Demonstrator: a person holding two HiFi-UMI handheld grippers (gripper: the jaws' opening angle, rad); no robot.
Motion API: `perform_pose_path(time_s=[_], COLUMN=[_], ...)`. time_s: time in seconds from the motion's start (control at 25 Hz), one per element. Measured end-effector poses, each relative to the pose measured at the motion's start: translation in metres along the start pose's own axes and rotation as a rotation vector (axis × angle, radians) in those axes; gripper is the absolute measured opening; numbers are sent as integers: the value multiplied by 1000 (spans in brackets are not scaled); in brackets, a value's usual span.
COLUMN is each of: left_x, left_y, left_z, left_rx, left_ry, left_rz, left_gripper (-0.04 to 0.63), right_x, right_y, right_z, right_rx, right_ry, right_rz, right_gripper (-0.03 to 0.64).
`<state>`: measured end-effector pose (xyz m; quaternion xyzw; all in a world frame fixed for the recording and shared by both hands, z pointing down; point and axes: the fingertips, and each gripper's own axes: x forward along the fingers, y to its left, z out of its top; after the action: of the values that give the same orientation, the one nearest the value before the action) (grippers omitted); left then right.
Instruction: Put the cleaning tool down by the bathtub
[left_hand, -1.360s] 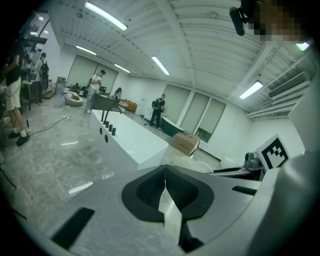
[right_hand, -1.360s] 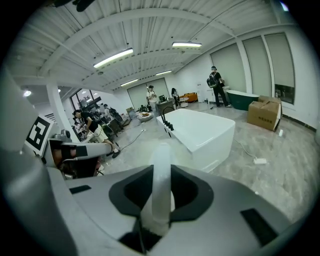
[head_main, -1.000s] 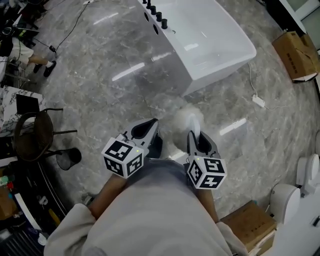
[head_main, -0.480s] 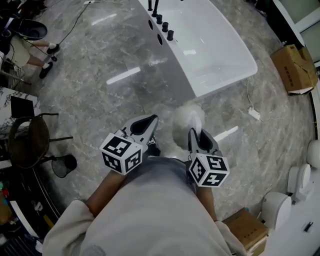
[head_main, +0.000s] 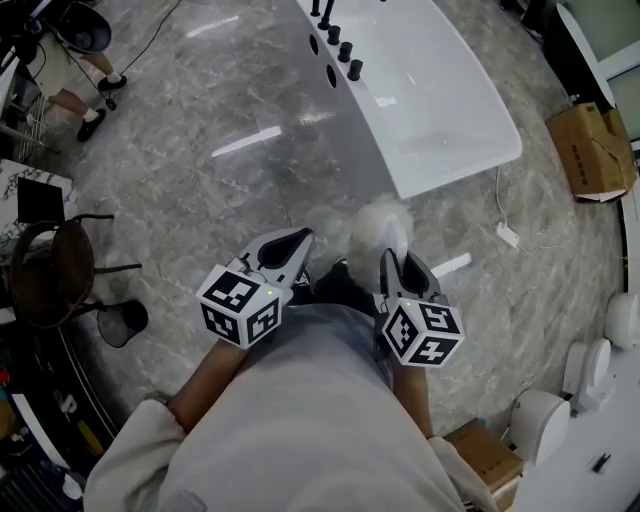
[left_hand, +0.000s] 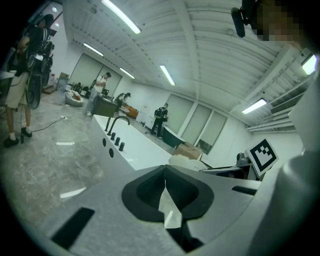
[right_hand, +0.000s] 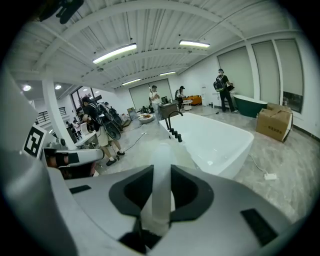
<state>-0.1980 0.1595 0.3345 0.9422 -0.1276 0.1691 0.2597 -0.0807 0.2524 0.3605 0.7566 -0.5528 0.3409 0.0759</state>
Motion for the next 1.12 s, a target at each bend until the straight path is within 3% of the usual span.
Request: perform_pose_path(time_s=[0.2,0.56,1.12], left_x=[2,33,133], left_y=[15,41,79], left_z=[0,34,106], left_rx=[-24,-18,-13], left_ry=[2,-11,-8], left_rz=[29,70,164], left_gripper=[9,9,9], right_x=[14,61,159], right_y=[0,-21,-84], right_z=[14,59,141], right_rx=[-16,-16,-22], right_ry=[4,-9,30], right_rz=[11,33,111], right_gripper=[75,74,75])
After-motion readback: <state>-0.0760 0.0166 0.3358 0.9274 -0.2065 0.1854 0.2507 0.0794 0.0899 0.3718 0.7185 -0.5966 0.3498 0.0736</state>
